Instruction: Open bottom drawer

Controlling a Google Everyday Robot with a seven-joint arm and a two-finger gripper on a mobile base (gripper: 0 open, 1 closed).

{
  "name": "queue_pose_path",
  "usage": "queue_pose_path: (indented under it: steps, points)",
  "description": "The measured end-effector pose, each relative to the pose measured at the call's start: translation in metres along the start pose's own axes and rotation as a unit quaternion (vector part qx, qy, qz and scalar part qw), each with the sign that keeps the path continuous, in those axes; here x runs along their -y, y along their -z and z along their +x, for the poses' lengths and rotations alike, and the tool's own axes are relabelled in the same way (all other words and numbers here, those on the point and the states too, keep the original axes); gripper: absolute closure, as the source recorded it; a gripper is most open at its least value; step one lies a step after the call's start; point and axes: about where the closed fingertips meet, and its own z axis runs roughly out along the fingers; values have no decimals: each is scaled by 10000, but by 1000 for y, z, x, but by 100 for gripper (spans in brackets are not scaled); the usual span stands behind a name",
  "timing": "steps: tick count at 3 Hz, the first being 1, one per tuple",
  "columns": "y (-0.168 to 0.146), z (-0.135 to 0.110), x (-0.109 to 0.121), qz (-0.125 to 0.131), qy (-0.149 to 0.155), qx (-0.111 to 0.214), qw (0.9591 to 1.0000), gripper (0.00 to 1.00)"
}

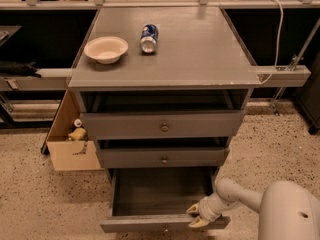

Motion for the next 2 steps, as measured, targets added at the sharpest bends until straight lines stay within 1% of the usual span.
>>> queue_pose_path:
  steps: [1, 2]
  points:
    - [0, 0, 0, 0, 0, 0, 10000, 3]
    - [0, 0, 0, 0, 0, 0, 10000, 0]
